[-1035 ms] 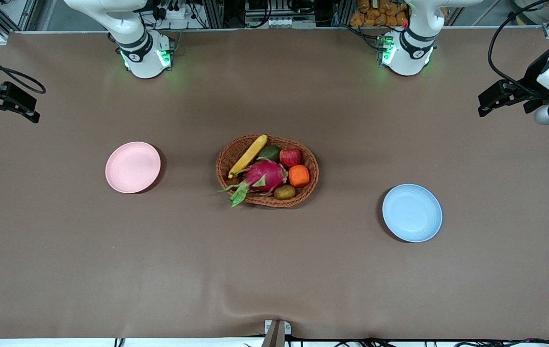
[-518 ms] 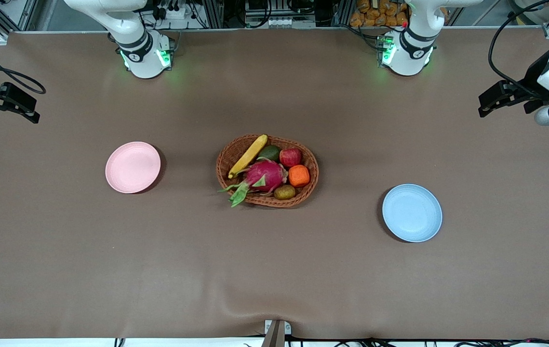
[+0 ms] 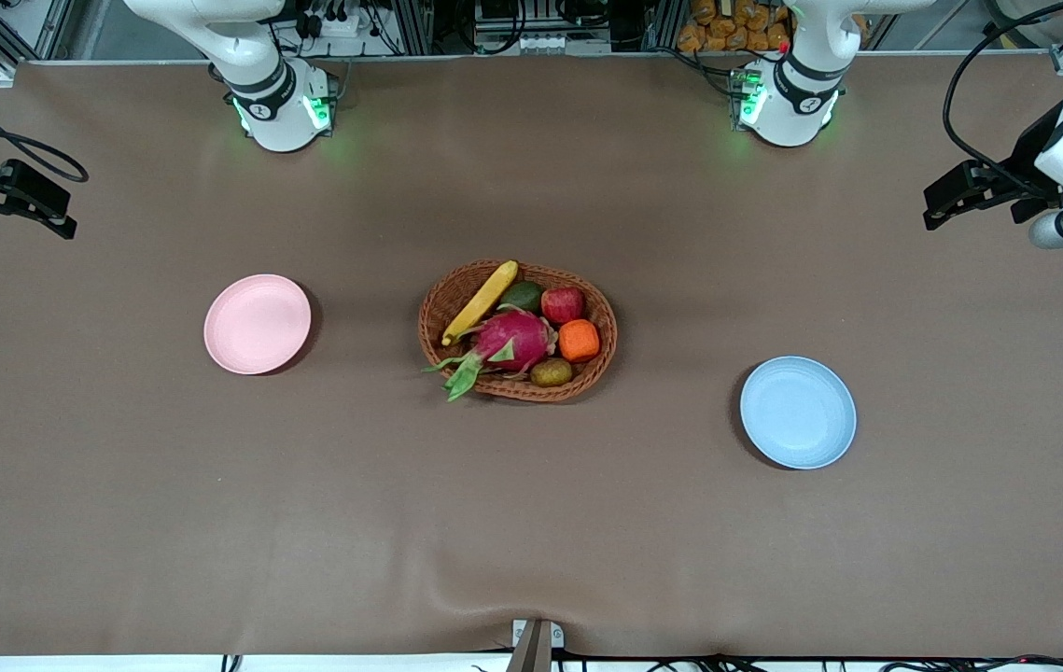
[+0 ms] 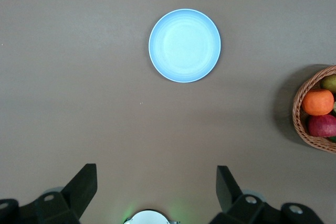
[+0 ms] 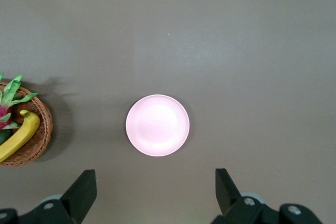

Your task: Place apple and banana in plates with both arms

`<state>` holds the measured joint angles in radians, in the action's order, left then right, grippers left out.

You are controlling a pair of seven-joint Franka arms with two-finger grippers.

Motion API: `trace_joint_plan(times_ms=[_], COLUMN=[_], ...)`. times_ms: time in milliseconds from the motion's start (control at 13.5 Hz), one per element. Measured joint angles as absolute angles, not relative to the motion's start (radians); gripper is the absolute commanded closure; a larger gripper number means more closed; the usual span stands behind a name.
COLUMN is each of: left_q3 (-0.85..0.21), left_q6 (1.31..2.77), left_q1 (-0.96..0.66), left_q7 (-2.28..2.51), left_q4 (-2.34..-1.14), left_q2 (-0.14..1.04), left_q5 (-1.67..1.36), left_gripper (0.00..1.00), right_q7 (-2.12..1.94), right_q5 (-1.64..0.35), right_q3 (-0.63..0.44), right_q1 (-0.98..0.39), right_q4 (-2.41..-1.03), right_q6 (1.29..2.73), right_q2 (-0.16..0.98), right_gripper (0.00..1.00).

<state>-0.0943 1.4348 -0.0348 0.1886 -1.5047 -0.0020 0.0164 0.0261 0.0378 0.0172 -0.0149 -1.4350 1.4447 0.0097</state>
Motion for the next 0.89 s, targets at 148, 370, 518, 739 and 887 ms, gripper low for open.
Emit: trace_joint_plan(times_ms=[148,370,518,739,887], left_q3=[-0.094,-0.098,-0.101,-0.123,-0.134], left_q6=[1.435,1.435,1.438,1.468,1.489], left_q1=[-0.035,-0.039,-0.047,-0.057,-0.068], left_q7=[0.189,0.189,0.189,0.195,0.205], left_q4=[-1.511,-1.514,-1.519,-1.544,-1.557], left_q2=[0.005,0.029,0.041,0.05,0.058], left_q5=[-0.004,-0.014,-0.014,-0.015,-0.015], left_gripper=[0.0,0.0,0.0,0.0,0.0], right_q7=[0.026,0.026,0.026,0.026,0.026], right_q5=[0.038,0.038,0.038,0.038,0.038], right_q3=[0.017,0.017,0.017,0.017,0.016], right_q1=[-0.015,-0.015,-0.015,-0.015,-0.015], right_q4=[-1.435,-1.435,-1.435,-1.435,-1.435], right_q6=[1.445,1.444,1.444,1.443,1.443], right_q2=[0.01,0.01,0.01,0.01,0.01], right_gripper=[0.0,0.0,0.0,0.0,0.0])
